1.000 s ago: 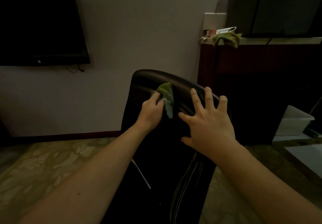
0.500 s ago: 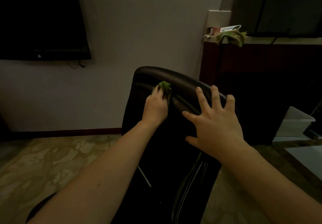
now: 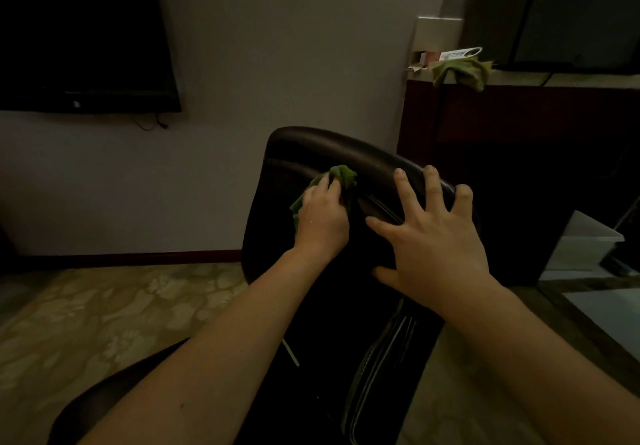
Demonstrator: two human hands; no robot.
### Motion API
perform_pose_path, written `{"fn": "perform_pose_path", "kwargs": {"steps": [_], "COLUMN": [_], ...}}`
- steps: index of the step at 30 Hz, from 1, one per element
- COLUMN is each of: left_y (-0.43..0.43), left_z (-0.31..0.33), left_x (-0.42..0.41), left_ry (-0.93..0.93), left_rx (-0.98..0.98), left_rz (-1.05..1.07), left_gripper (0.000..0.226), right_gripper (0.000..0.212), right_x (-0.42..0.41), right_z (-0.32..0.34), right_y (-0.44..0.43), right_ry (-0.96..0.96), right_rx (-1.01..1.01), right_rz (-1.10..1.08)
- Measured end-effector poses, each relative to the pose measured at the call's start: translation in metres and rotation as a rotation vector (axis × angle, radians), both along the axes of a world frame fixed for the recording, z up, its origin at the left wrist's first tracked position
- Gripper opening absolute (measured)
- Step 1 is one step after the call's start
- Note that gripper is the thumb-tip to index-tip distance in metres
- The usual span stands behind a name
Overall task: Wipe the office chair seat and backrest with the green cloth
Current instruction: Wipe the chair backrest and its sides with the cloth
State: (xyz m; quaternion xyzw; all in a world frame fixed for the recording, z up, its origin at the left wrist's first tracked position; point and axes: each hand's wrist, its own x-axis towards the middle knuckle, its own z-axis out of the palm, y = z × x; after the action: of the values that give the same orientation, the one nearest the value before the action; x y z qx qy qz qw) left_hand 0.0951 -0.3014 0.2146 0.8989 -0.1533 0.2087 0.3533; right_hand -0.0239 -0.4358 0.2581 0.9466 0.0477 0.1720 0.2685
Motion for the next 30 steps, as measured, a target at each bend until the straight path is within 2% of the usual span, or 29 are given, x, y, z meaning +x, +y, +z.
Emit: {"fn": "perform_pose_path", "kwargs": {"steps": [6,13,16,20,25,30], "left_y": [0.011,-0.003,-0.003,0.012,0.01,-0.004], "left_z": [0.009,-0.014,-0.02,-0.011,0.005,-0.003], "left_x": [0.024,-0.007,-0.022,-0.009,-0.002,-0.029], "left_ry": [0.009,-0.188,-0.224,-0.188,-0.07,-0.125], "left_rx": [-0.025,-0.121,-0.102,-0.031,-0.103,-0.127], "left_rz": [-0.025,-0.11,-0.141,-0.142,-0.064,-0.083], "left_gripper": [0.05,0.031,0.034,0.043,0.041,0.037], "right_gripper": [0.078,0.077,0.075,0.073,0.072,0.07], "right_x": [0.001,0.001,-0.004,-0.012,-0.018,-0.028], "right_z": [0.001,0.0,0.001,0.003,0.003,0.003], "right_y": [-0.001,0.0,0.002,0.001,0.003,0.005], "right_ry": [-0.001,-0.003,-0.004,0.015,0.028,0.029], "right_rx": [0.006,0.008,0.009,0.004,0.019,0.04], "right_rz": [0.004,-0.005,0.001,0.002,-0.005,-0.018]}}
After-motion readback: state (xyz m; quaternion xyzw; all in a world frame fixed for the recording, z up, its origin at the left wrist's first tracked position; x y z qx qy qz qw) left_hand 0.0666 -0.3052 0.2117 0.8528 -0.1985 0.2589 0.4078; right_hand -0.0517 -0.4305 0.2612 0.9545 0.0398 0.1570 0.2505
